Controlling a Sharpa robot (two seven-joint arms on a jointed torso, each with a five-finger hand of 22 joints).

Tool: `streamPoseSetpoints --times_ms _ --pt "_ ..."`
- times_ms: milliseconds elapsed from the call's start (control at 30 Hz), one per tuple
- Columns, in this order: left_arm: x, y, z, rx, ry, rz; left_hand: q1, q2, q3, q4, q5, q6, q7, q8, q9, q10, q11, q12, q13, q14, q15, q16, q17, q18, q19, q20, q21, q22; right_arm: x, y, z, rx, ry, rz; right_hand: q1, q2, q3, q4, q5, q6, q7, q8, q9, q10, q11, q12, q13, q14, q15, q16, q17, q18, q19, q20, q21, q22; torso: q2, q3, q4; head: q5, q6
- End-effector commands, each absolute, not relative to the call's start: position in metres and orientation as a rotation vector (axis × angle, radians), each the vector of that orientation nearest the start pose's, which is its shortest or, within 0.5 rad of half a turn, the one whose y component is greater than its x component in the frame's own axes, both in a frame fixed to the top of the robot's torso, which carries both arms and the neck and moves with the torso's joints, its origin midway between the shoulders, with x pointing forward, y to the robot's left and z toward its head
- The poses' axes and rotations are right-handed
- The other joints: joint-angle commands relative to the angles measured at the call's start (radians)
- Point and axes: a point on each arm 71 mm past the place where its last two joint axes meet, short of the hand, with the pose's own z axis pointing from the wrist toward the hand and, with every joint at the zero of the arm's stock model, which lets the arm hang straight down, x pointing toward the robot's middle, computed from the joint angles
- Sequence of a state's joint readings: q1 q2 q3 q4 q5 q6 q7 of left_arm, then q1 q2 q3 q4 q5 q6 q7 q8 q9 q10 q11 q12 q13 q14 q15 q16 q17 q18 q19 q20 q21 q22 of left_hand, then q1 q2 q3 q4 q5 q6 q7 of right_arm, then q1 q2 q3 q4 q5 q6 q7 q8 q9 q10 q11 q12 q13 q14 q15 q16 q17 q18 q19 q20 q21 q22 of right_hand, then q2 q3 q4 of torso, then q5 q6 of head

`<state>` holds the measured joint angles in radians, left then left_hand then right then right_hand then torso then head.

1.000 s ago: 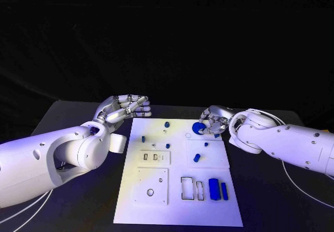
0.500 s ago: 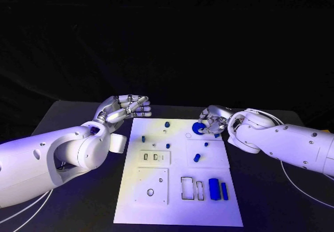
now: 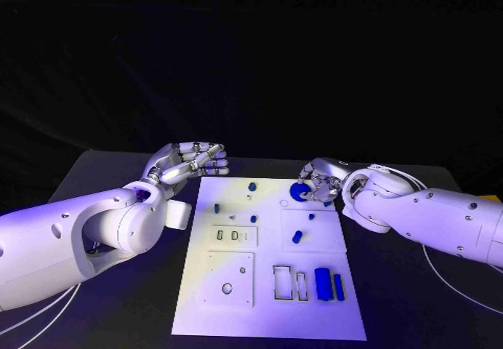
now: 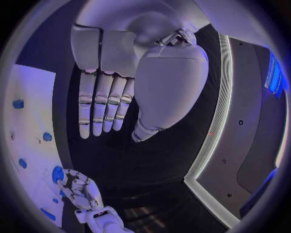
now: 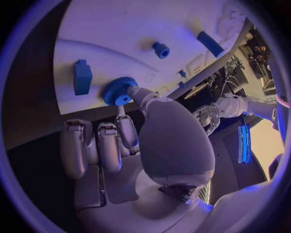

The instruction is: Assemble the parts on the task board

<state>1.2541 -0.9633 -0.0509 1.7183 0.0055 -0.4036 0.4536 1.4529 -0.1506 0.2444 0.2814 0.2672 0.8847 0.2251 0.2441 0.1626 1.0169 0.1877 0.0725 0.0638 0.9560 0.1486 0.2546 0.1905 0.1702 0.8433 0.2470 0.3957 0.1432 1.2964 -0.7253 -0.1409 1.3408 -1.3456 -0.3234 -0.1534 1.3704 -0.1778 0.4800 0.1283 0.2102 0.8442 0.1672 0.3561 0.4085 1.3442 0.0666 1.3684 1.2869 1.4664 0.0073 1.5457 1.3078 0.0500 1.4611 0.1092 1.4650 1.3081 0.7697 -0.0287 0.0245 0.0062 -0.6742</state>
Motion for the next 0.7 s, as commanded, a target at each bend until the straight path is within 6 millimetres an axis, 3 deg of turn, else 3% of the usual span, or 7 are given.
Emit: streamPoseSetpoints --times_ms 33,333,700 --pt "0.460 0.214 -0.138 -1.048 1.329 -1.603 -0.006 0.005 0.005 -0.002 -0.003 -0.007 0.027 -0.004 -0.002 -0.001 0.007 -0.004 0.001 -0.004 0.001 -0.004 0.002 0.012 -0.002 0.006 -0.006 -0.001 0.522 -0.195 -0.177 -0.116 1.598 0.536 -0.007 0.002 0.007 0.001 0.005 0.032 -0.018 0.012 0.012 0.009 0.001 0.006 0.007 0.089 -0.008 0.006 0.191 -0.013 0.011 -0.001 0.005 0.136 -0.001 -0.0001 0.0006 0.002 0.002" --pt "0.460 0.213 -0.138 -1.048 1.332 -1.603 -0.006 0.005 0.006 -0.002 -0.003 -0.009 0.028 -0.005 -0.002 -0.002 0.008 -0.006 0.001 -0.005 0.002 -0.006 0.002 0.012 -0.002 0.007 -0.007 -0.002 0.507 -0.168 -0.158 -0.204 1.457 0.564 -0.024 -0.004 0.020 -0.002 0.014 0.038 -0.020 0.012 0.014 0.026 -0.002 0.020 0.024 0.090 -0.011 0.008 0.196 -0.019 0.026 -0.003 0.021 0.156 -0.001 -0.0006 0.0004 -0.001 0.005" --pt "0.460 0.212 -0.138 -1.048 1.334 -1.606 -0.007 0.004 0.005 -0.002 -0.003 -0.010 0.029 -0.006 -0.002 -0.003 0.008 -0.006 0.001 -0.005 0.002 -0.007 0.002 0.012 -0.003 0.007 -0.007 -0.003 0.496 -0.122 -0.152 -0.280 1.425 0.616 -0.026 -0.007 0.022 -0.003 0.012 0.037 -0.021 0.011 0.015 0.022 -0.002 0.016 0.020 0.089 -0.011 0.007 0.194 -0.018 0.024 -0.004 0.019 0.154 0.001 -0.0004 0.0002 0.001 0.006"
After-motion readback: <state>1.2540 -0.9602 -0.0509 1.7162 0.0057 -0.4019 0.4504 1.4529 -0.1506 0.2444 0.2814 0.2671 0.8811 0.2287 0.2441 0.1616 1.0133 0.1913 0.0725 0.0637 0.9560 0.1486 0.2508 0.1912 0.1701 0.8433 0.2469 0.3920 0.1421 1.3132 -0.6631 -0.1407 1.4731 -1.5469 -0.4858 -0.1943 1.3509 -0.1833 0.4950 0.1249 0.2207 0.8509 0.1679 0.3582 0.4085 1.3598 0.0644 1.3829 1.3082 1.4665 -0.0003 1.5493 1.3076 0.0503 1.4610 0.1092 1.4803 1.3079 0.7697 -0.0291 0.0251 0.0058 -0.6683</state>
